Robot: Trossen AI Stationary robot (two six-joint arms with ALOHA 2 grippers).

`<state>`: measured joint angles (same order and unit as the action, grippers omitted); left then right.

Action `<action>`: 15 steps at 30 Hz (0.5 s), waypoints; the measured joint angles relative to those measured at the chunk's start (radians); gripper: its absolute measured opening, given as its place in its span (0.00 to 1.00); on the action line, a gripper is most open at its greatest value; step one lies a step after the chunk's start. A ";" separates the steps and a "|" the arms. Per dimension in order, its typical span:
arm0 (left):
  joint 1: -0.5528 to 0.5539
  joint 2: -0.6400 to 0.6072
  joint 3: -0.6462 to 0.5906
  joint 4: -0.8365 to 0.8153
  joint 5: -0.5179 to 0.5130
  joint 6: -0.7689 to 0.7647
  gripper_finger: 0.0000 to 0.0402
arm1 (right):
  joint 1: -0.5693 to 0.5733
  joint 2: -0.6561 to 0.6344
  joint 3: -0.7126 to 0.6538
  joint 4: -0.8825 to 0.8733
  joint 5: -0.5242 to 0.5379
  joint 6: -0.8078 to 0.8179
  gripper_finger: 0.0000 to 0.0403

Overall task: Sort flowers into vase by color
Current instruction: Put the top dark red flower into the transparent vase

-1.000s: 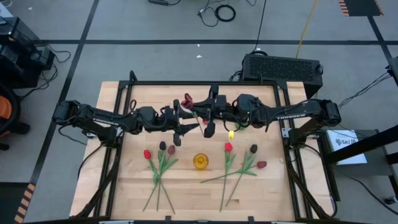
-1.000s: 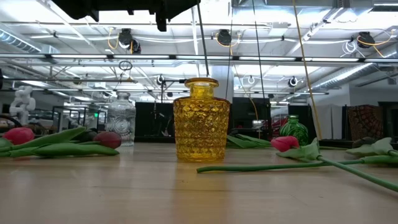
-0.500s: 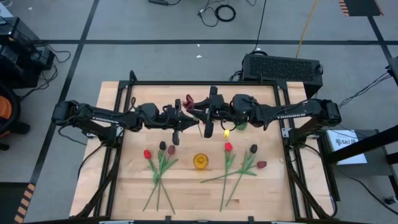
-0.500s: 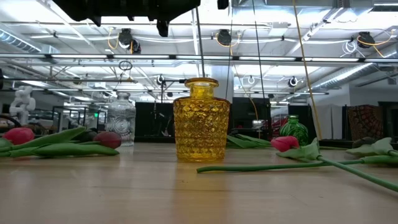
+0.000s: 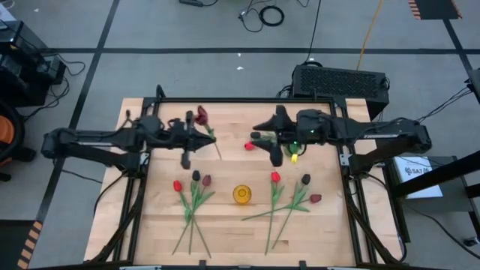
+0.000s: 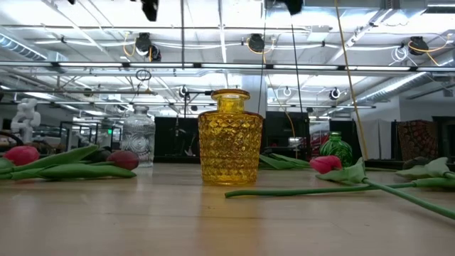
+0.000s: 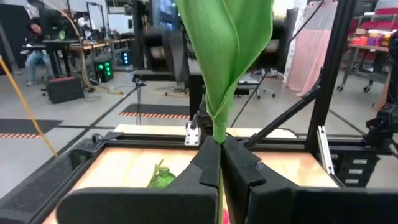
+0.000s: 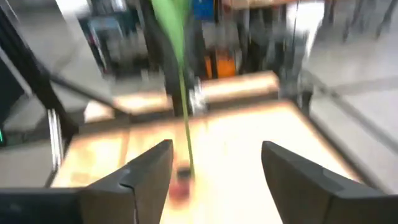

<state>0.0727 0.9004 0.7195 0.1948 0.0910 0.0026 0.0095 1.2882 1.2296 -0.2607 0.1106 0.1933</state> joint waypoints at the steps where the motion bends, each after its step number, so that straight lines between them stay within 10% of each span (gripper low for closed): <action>1: 0.000 -0.028 -0.013 -0.007 -0.010 0.005 0.01 | 0.008 -0.006 -0.014 -0.022 0.001 0.015 0.59; 15: 0.096 -0.406 -0.206 -0.066 -0.204 -0.021 0.01 | 0.133 -0.026 -0.381 0.467 -0.004 0.091 0.52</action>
<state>0.1686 0.4945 0.5138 0.1286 -0.1126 -0.0181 0.1429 1.2625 0.8485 0.2068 0.1069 0.2844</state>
